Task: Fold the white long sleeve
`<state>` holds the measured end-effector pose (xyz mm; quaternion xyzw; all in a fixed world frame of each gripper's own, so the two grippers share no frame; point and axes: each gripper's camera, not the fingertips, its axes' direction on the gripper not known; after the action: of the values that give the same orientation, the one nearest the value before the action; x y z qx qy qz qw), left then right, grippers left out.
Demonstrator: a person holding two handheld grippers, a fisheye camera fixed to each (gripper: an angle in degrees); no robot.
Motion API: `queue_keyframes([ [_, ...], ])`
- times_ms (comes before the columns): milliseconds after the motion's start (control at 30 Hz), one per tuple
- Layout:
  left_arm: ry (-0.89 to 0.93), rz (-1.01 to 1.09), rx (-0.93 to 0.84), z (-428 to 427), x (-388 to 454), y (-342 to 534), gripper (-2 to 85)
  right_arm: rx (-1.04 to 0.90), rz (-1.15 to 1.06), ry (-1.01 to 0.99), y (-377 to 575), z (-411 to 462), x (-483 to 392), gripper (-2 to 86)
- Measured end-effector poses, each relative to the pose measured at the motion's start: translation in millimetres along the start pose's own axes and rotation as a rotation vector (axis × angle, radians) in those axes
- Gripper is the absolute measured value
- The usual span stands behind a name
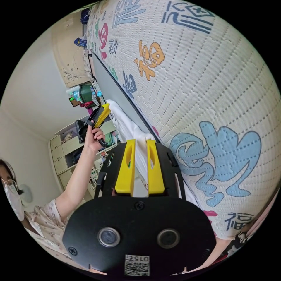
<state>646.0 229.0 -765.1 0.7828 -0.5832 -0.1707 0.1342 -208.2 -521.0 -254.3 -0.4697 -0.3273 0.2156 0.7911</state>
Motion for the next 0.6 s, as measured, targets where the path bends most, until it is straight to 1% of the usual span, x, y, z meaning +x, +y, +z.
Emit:
queue_keyframes([
  [67,-0.023,0.027,-0.015,0,6,-5,4.0,0.006,0.005,0.029,2,-5,-7,3.5],
  [200,-0.044,0.052,-0.015,-1,16,-9,0.4,0.029,0.038,0.021,8,-11,-13,1.3],
  [300,-0.089,0.025,0.029,-8,21,-6,-0.4,0.078,0.05,0.043,16,-15,-19,0.5],
  [367,-0.104,-0.021,0.103,-19,17,1,-0.6,0.133,0.079,0.03,23,-18,-16,0.0],
  [433,-0.103,-0.061,0.134,-24,13,4,-0.7,0.17,0.1,0.052,28,-17,-13,-0.3],
  [500,-0.117,-0.072,0.139,-23,12,6,-0.7,0.25,0.135,0.133,35,-18,-8,-0.5],
  [533,-0.155,-0.072,0.149,-21,13,7,-0.6,0.314,0.162,0.194,38,-24,0,-0.5],
  [600,-0.176,-0.073,0.146,-16,10,8,-0.4,0.308,0.186,0.148,38,-25,17,-0.6],
])
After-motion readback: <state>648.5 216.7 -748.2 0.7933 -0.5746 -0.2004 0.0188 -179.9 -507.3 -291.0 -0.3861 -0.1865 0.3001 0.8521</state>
